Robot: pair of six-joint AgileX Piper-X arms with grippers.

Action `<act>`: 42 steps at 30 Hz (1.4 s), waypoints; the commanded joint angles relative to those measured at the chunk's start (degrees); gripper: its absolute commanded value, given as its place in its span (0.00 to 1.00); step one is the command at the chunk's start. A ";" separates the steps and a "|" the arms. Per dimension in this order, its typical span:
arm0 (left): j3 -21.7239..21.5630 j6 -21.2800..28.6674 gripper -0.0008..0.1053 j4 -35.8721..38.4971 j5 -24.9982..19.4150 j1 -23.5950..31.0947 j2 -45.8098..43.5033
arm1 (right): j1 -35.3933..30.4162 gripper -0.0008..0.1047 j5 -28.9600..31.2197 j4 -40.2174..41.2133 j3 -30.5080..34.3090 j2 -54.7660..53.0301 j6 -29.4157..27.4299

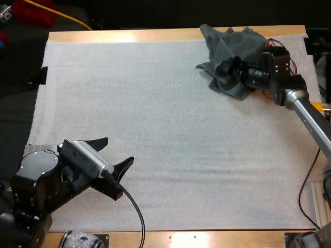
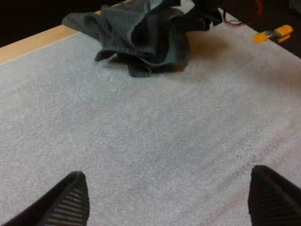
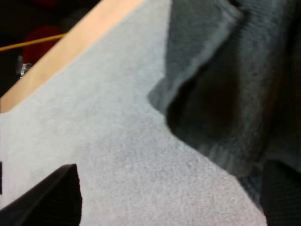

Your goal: Pick towel from pile, fold and stack

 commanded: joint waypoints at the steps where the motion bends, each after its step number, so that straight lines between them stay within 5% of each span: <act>1: -0.43 -0.59 0.65 -0.16 0.42 -0.18 0.00 | 0.03 0.72 0.27 -0.96 -0.64 0.46 0.09; 17: -0.43 -0.59 0.65 -0.16 0.42 -0.18 0.00 | 0.03 0.70 -0.53 -13.70 -0.64 9.88 9.32; 30: -0.43 -0.59 0.65 -0.16 0.42 -0.18 0.00 | 0.03 0.02 -0.98 -14.02 -0.70 10.68 9.69; 42: -0.43 -0.59 0.65 -0.16 0.42 -0.18 0.00 | 2.04 0.02 8.08 -10.83 -0.74 0.28 -8.77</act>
